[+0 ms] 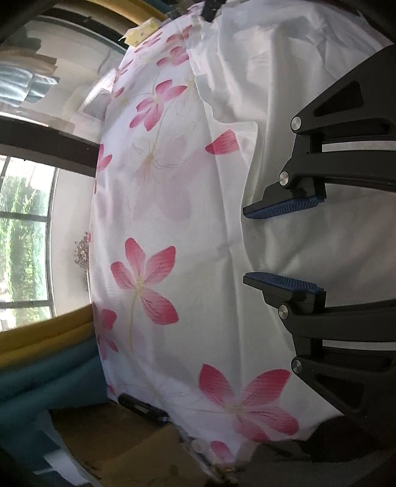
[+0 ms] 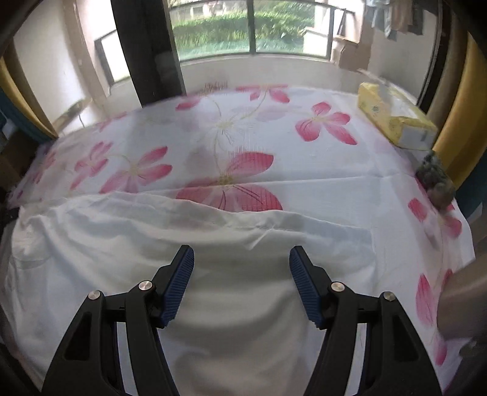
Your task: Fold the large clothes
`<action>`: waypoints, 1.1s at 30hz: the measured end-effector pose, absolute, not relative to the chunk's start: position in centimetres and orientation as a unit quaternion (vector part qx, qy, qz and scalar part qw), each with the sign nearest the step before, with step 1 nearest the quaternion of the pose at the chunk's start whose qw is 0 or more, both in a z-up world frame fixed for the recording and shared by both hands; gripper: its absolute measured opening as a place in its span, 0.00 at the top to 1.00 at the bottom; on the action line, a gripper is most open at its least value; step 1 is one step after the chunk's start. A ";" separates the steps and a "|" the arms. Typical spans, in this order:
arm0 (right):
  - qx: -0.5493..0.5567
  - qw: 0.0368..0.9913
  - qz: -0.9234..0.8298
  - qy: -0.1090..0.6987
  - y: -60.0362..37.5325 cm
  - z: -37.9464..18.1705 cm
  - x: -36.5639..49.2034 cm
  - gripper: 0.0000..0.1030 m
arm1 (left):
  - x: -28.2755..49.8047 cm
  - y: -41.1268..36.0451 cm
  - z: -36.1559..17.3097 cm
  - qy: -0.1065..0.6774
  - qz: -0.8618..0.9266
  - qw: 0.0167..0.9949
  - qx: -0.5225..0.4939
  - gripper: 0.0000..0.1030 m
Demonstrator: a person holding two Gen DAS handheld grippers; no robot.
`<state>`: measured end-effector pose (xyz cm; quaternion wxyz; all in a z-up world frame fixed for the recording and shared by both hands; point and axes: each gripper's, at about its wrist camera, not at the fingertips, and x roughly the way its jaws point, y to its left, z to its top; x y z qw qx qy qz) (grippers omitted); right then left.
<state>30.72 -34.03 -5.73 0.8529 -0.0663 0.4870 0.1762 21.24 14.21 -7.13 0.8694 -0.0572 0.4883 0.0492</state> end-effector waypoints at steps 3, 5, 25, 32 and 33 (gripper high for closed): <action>-0.097 0.854 0.181 0.477 -33.3 -5.9 31.2 0.30 | 21.6 13.7 -7.1 0.486 0.039 0.872 -0.037 0.63; -0.107 0.858 0.182 0.468 -33.1 -6.1 31.6 0.29 | 21.9 13.2 -7.3 0.486 0.034 0.873 -0.021 0.62; -0.018 0.886 0.082 0.455 -38.6 -5.6 33.7 0.27 | 23.7 7.8 -4.8 0.472 -0.083 0.878 0.021 0.59; -0.033 0.894 0.107 0.434 -37.9 -4.0 31.4 0.27 | 25.6 6.6 -7.3 0.497 -0.103 0.861 0.040 0.99; -0.035 0.894 0.110 0.432 -37.8 -3.8 31.1 0.27 | 25.9 6.6 -7.4 0.491 -0.105 0.864 0.042 0.99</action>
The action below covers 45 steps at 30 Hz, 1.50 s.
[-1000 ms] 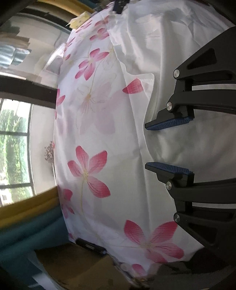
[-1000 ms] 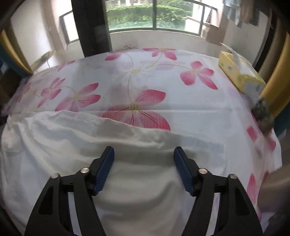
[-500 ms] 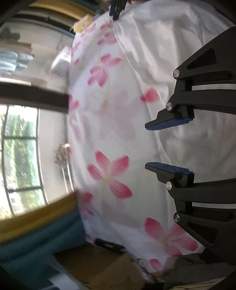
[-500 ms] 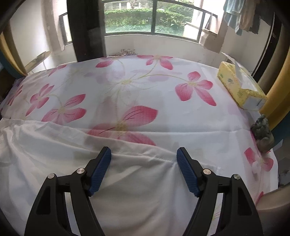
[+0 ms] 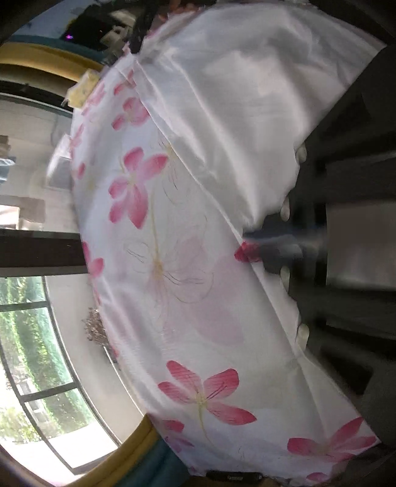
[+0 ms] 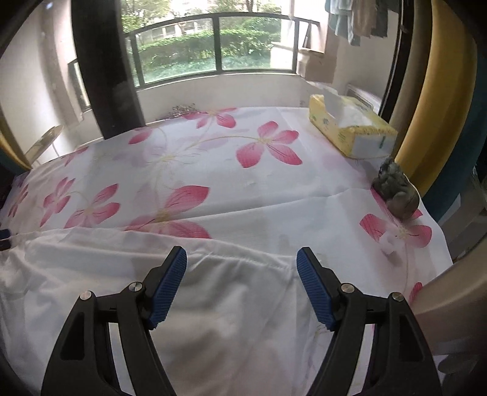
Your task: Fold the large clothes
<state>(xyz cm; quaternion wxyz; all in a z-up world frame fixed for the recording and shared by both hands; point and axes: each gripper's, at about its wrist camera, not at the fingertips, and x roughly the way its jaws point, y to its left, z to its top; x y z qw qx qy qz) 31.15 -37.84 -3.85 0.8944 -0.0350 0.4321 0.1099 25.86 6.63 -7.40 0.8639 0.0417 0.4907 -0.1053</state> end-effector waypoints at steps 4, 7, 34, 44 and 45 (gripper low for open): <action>-0.036 0.897 0.116 0.425 -37.6 -3.4 30.4 0.27 | 26.8 6.5 -7.3 0.483 -0.095 0.869 0.050 0.99; -0.029 0.899 0.116 0.422 -37.7 -3.4 30.0 0.27 | 27.8 6.3 -7.2 0.473 -0.082 0.876 0.050 0.99; -0.163 0.851 0.259 0.427 -29.7 -5.9 32.9 0.61 | 18.3 17.4 -6.4 0.486 0.120 0.864 -0.047 0.52; -0.179 0.863 0.228 0.414 -29.2 -5.7 33.9 0.98 | 17.4 17.6 -6.8 0.482 0.129 0.866 -0.026 0.51; -0.178 0.866 0.223 0.412 -29.2 -5.6 33.9 0.98 | 17.4 17.7 -6.7 0.481 0.134 0.866 -0.023 0.51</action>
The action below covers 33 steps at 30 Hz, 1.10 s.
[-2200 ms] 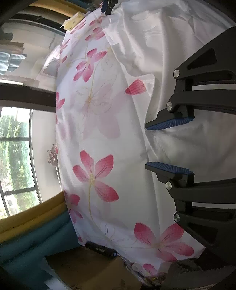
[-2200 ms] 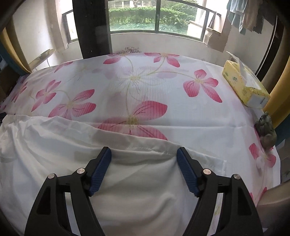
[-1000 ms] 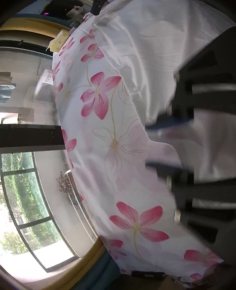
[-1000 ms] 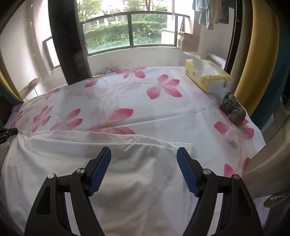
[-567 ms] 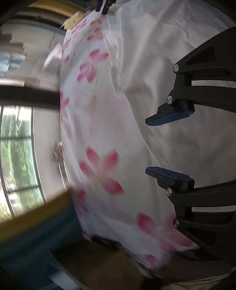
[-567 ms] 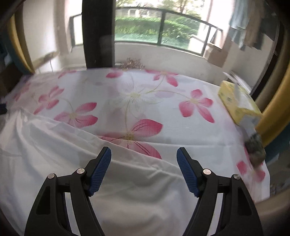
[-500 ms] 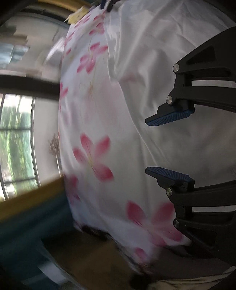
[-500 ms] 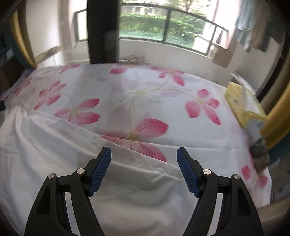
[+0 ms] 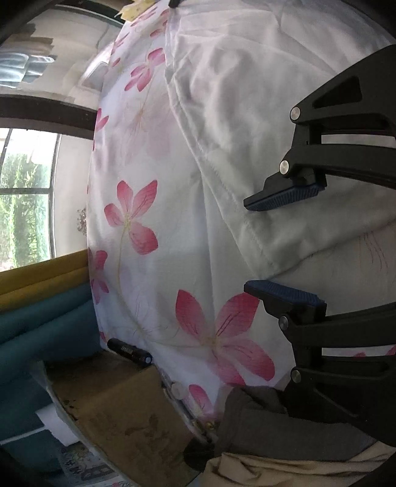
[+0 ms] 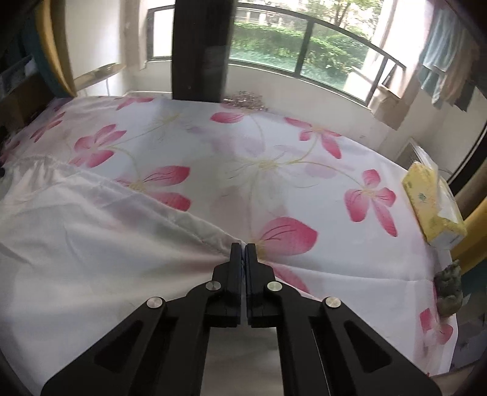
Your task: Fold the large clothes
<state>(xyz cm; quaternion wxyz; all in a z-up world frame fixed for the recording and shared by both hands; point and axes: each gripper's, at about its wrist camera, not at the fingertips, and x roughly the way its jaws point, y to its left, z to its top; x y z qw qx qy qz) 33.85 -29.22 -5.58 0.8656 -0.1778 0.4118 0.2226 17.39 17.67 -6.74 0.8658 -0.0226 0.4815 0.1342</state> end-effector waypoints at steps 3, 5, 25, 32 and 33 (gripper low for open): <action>-0.191 0.874 0.199 0.401 -29.1 -5.0 33.4 0.96 | 17.4 17.9 -6.6 0.478 0.145 0.866 -0.019 0.51; -0.201 0.876 0.181 0.399 -29.1 -4.7 33.2 0.89 | 17.3 18.3 -6.5 0.476 0.150 0.867 -0.016 0.51; -0.110 0.891 0.191 0.397 -33.2 -1.2 24.1 0.38 | 14.3 11.4 -2.2 0.402 0.048 0.912 -0.070 0.51; -0.114 0.866 0.309 0.376 -25.3 -1.0 19.0 0.38 | 13.4 0.8 -1.5 0.382 -0.091 0.918 -0.060 0.51; -0.114 0.861 0.321 0.377 -24.5 -1.2 18.4 0.38 | 13.3 -0.3 -1.6 0.380 -0.107 0.917 -0.059 0.51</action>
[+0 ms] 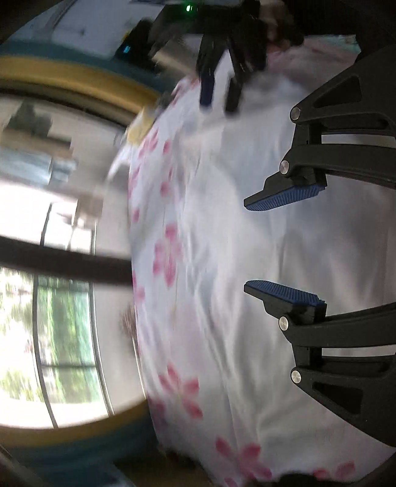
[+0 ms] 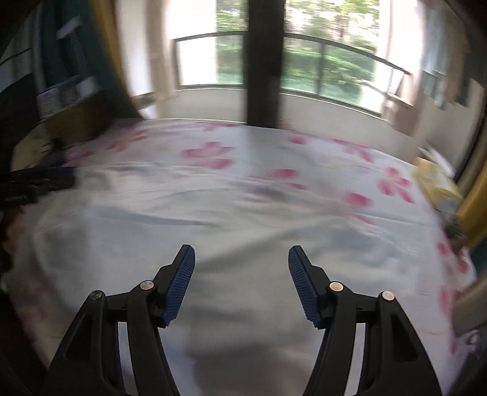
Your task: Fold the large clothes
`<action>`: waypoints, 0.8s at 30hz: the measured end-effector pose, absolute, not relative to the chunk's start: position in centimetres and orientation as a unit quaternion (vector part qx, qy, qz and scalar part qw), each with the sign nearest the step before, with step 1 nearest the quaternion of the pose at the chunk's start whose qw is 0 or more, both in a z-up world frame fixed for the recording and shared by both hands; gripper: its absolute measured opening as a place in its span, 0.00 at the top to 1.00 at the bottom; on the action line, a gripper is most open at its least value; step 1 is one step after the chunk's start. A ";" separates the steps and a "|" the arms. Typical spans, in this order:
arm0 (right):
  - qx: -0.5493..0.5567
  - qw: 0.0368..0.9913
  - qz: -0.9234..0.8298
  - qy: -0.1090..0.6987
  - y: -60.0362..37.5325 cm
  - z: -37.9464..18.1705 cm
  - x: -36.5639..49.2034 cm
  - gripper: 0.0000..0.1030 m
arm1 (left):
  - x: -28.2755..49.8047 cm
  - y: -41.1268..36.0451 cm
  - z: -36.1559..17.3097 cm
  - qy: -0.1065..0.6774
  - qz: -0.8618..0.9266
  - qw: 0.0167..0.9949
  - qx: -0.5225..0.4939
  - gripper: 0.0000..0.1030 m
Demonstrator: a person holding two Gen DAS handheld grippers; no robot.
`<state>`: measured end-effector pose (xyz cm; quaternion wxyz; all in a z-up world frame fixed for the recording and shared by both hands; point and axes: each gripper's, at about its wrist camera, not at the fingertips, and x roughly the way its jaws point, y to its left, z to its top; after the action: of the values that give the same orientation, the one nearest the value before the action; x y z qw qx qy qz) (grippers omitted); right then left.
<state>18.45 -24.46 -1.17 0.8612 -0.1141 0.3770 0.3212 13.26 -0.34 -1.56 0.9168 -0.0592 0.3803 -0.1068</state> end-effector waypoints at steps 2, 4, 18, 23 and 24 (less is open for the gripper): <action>-0.114 0.852 0.339 0.382 -23.2 -1.8 17.3 0.37 | 13.0 -2.1 -2.0 0.380 -0.129 0.914 -0.056 0.51; -0.119 0.846 0.344 0.390 -22.5 -2.6 16.5 0.27 | 12.7 -3.7 -2.7 0.388 -0.152 0.908 -0.051 0.51; -0.125 0.860 0.306 0.389 -25.1 -5.1 13.9 0.12 | 12.1 -5.4 -6.5 0.439 -0.144 0.886 -0.047 0.43; -0.100 0.876 0.286 0.375 -27.4 -4.3 12.2 0.12 | 11.7 -6.0 -6.2 0.437 -0.129 0.890 -0.028 0.43; -0.086 0.876 0.288 0.376 -28.1 -4.2 11.9 0.12 | 11.6 -6.0 -6.1 0.437 -0.127 0.890 -0.027 0.43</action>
<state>11.92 -28.06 -4.16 0.8764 -0.0863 0.3764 0.2878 11.61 -6.00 -6.11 0.8903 -0.0270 0.4366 -0.1269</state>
